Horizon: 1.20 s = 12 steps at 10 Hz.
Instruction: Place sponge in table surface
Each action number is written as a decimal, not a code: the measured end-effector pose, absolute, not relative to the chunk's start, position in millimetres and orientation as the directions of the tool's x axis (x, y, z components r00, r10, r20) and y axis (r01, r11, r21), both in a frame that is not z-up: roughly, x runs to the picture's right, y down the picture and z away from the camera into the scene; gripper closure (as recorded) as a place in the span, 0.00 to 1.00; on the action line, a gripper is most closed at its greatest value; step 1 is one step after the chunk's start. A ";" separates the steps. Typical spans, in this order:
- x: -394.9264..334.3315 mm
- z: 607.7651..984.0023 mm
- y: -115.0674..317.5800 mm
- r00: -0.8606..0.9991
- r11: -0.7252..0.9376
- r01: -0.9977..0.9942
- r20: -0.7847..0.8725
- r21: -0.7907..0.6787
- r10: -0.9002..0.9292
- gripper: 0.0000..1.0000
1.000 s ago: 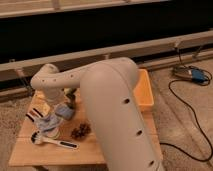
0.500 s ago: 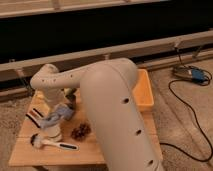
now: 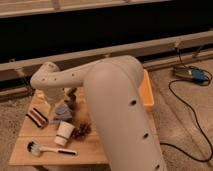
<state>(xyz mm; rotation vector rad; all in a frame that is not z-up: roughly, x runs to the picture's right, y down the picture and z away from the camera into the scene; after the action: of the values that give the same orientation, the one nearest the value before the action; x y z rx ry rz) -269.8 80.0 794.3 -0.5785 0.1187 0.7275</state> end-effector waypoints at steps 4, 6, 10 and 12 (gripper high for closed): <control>-285.2 756.4 59.0 0.782 0.651 -0.606 -0.192 -0.458 0.593 0.20; -302.1 753.3 73.2 0.816 0.673 -0.558 -0.171 -0.486 0.553 0.20; -329.8 774.0 106.6 0.867 0.690 -0.480 -0.173 -0.542 0.467 0.20; -331.2 790.1 111.1 0.871 0.684 -0.477 -0.195 -0.552 0.451 0.20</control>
<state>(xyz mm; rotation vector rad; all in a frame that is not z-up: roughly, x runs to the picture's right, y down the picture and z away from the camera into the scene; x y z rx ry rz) -331.2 111.1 790.1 -0.6306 0.0444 0.5205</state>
